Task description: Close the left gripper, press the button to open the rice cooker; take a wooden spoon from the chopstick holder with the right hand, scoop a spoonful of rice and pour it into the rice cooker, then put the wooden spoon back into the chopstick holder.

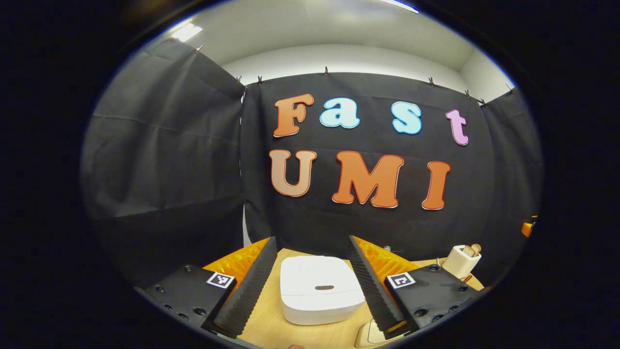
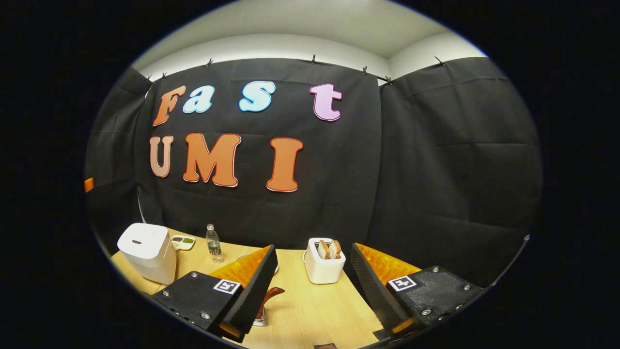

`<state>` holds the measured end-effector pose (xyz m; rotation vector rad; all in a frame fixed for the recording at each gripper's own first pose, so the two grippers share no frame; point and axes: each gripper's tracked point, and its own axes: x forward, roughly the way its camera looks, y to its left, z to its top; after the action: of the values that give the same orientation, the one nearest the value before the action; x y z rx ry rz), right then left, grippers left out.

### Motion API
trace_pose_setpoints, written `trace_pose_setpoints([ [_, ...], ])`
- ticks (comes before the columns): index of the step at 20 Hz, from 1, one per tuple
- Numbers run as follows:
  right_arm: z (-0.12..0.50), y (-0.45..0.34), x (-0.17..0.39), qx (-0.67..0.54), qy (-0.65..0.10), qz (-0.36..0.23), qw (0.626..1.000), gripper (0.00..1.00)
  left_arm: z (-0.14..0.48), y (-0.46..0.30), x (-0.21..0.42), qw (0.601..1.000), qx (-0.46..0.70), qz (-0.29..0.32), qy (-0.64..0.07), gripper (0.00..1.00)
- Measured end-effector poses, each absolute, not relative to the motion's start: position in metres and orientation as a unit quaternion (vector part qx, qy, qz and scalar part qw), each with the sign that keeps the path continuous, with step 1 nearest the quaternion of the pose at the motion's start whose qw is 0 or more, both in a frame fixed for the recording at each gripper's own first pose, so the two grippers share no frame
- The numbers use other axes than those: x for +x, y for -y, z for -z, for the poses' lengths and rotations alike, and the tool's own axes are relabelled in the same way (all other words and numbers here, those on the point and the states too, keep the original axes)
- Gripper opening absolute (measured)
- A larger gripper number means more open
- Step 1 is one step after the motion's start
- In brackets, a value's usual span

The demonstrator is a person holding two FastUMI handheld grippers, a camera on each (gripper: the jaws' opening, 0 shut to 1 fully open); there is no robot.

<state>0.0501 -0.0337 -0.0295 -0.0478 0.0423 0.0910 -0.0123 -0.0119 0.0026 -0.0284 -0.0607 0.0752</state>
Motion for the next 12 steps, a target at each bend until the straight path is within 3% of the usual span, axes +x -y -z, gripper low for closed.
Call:
trace_pose_setpoints([
  [12,0.021,0.023,0.058,-0.005,-0.014,-0.039,0.999,0.95,-0.007,0.018,0.011,0.999,0.012,-0.027,0.028,0.98],
])
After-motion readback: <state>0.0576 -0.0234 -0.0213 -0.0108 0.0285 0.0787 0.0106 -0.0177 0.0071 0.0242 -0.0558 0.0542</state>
